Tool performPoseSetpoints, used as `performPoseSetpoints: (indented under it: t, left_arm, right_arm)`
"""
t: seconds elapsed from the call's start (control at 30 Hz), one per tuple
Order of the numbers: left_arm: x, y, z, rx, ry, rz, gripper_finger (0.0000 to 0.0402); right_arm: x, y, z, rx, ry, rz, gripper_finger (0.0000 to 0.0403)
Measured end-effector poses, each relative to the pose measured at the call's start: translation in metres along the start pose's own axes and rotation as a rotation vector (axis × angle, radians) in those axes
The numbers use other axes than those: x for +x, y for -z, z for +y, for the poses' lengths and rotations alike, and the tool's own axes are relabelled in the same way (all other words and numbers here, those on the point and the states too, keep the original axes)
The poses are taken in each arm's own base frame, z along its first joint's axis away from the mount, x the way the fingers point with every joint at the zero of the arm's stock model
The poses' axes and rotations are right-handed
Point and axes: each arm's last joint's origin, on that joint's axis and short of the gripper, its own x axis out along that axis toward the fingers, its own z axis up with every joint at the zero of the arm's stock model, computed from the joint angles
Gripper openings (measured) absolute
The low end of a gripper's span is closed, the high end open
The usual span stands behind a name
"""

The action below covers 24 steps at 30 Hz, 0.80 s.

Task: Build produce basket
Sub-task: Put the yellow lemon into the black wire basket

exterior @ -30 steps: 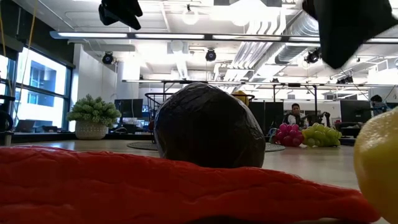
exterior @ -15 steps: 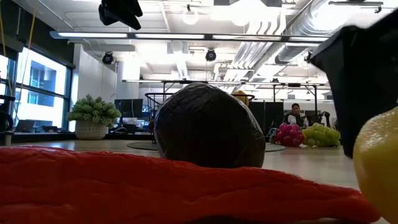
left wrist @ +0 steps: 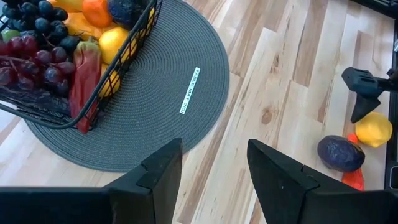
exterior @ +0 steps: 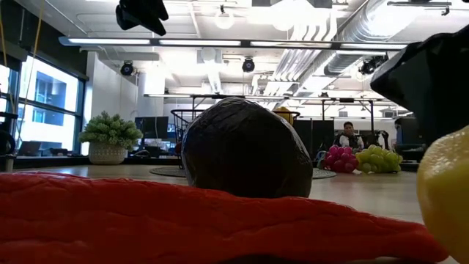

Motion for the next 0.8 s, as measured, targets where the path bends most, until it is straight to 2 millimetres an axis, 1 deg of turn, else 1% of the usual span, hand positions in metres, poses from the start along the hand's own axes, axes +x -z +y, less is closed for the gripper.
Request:
performPoseSetpoints:
  t: [0.13, 0.37, 0.47, 0.6, 0.8]
  left_arm:
    - [0.0, 0.0, 0.0, 0.0, 0.0, 0.0, 0.0172]
    - [0.0, 0.0, 0.0, 0.002, 0.0, -0.001, 0.0172]
    - [0.0, 0.0, 0.0, 0.015, -0.002, -0.001, 0.0172]
    - [0.0, 0.0, 0.0, 0.016, -0.003, -0.001, 0.0172]
    - [0.0, 0.0, 0.0, 0.018, -0.003, -0.002, 0.0172]
  right_arm:
    - [0.0, 0.0, 0.0, 0.041, -0.015, 0.011, 0.026]
    - [0.0, 0.001, 0.001, 0.084, -0.025, 0.018, 0.0164]
    - [0.0, 0.001, 0.001, 0.087, -0.038, 0.026, 0.0136]
    - [-0.002, 0.001, 0.003, 0.127, -0.053, 0.036, 0.0131]
    - [-0.012, 0.004, 0.006, 0.211, -0.034, 0.056, 0.0136]
